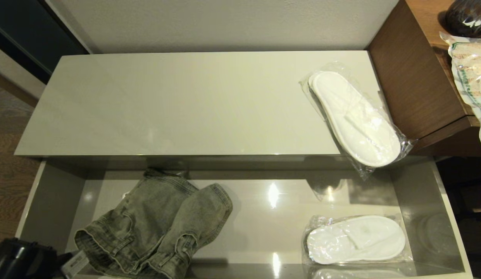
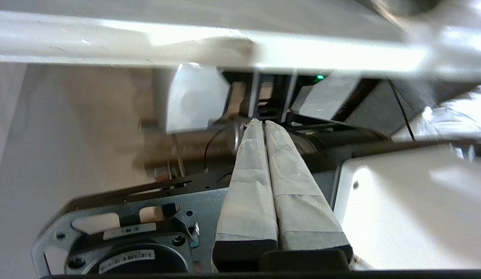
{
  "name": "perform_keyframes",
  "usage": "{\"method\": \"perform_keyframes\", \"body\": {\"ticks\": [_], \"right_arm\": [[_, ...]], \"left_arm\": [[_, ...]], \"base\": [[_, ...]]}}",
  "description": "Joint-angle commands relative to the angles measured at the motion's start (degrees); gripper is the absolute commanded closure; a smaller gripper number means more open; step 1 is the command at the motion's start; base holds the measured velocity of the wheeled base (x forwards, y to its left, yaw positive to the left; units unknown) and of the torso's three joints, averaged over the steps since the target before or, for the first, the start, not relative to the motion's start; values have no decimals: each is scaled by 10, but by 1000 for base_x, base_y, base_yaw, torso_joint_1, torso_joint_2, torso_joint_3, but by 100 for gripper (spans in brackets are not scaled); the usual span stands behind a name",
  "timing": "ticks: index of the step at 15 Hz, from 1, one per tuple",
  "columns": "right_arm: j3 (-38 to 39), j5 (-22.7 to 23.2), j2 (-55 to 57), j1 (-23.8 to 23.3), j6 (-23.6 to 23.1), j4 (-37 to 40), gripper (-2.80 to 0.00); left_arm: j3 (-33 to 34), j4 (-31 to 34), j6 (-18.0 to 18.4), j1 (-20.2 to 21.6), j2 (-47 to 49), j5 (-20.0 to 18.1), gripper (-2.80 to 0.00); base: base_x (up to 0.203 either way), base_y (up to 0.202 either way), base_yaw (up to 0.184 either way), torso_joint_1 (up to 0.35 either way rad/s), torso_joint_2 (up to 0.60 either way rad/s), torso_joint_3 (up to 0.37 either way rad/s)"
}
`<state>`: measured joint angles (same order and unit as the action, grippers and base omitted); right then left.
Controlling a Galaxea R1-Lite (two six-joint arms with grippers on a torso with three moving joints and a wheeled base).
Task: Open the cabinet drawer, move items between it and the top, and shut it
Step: Close the drawer
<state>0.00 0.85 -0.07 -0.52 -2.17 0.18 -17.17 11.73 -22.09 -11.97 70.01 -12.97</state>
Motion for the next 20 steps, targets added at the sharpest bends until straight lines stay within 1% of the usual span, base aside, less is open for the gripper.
{"method": "perform_keyframes", "body": {"ticks": [1,2,5,9,14,15,16,17,18,19,20], "right_arm": [[1,1,1,0,0,0,0],[1,1,1,0,0,0,0],[1,0,1,0,0,0,0],[1,0,1,0,0,0,0],[1,0,1,0,0,0,0],[1,0,1,0,0,0,0],[1,0,1,0,0,0,0],[1,0,1,0,0,0,0],[1,0,1,0,0,0,0],[1,0,1,0,0,0,0],[1,0,1,0,0,0,0]], "left_arm": [[-30,-9,-54,-21,71,22,0],[-34,-13,-62,-24,71,26,0],[-31,-5,-60,-38,59,20,0],[-32,-14,-67,-38,72,27,0],[-32,-14,-67,-38,72,28,0],[-35,-18,-72,-37,74,34,0],[-49,-34,-93,-37,81,69,0],[-53,-79,-115,-37,92,102,0],[-53,-121,-127,-37,101,120,0],[-54,-178,-142,-37,108,147,0],[-55,-222,-159,-37,115,178,0]], "base": [[0,0,0,0,0,0],[0,0,0,0,0,0],[0,0,0,0,0,0],[0,0,0,0,0,0],[0,0,0,0,0,0],[0,0,0,0,0,0],[0,0,0,0,0,0],[0,0,0,0,0,0],[0,0,0,0,0,0],[0,0,0,0,0,0],[0,0,0,0,0,0]]}}
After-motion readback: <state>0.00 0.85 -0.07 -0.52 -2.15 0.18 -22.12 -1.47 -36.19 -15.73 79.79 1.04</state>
